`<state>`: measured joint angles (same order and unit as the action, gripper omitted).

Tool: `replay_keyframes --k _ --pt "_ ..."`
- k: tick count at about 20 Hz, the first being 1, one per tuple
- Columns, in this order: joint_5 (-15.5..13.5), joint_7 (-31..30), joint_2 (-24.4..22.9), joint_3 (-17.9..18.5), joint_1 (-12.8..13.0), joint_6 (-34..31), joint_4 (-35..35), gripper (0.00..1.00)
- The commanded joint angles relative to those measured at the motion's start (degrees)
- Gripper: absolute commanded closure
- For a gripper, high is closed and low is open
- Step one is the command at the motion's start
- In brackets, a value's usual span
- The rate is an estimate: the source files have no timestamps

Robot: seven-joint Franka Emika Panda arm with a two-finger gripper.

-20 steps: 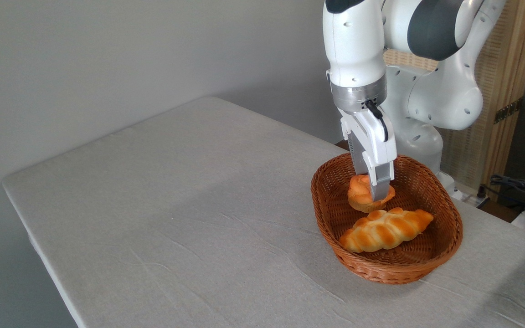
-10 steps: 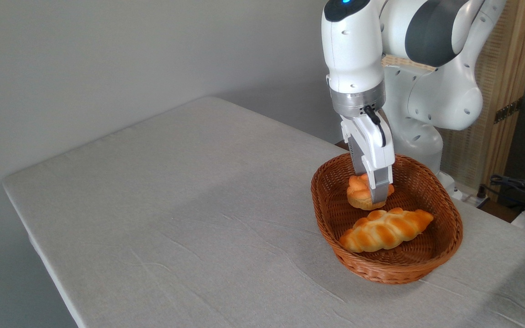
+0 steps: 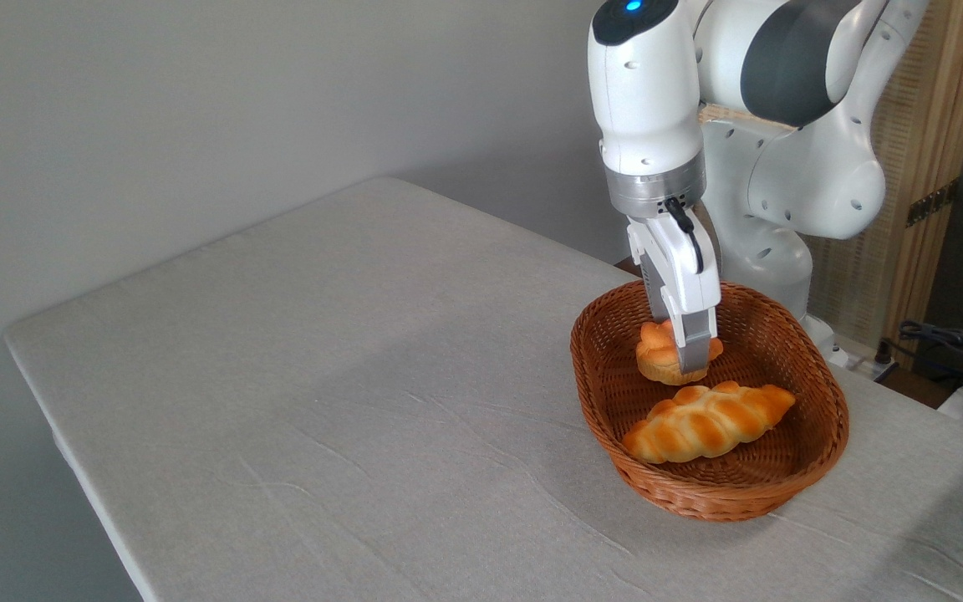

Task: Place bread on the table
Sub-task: 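Lift the bun out of the basket and carry it over the table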

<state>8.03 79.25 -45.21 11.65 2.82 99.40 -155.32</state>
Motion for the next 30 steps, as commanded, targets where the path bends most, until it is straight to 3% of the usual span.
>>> replay_keyframes --k 1,6,10,13,16,17,19,22,24,26,30 --pt "0.7 1.7 0.2 0.3 0.3 0.7 -0.4 0.84" --pt "0.7 1.9 0.3 0.3 0.5 0.4 0.7 0.84" --pt "0.1 1.9 1.8 0.2 1.4 -1.2 7.5 0.83" --pt "-4.5 1.3 4.9 0.2 3.9 -2.7 14.3 0.82" --pt "-9.3 -0.1 11.3 0.0 6.7 -2.6 23.9 0.82" --pt "-11.1 -2.8 14.4 -0.1 8.2 -2.6 27.5 0.82" --pt "-12.0 -11.6 19.8 -0.1 11.8 -1.4 32.7 0.82" --pt "-15.6 -24.8 26.1 -1.9 16.3 5.8 36.3 0.79" --pt "-16.2 -32.1 29.4 -6.0 16.6 12.3 36.3 0.76" --pt "-16.2 -35.7 33.4 -9.4 17.6 15.4 36.3 0.74" --pt "-16.6 -40.6 40.0 -11.7 19.3 23.0 36.4 0.7"
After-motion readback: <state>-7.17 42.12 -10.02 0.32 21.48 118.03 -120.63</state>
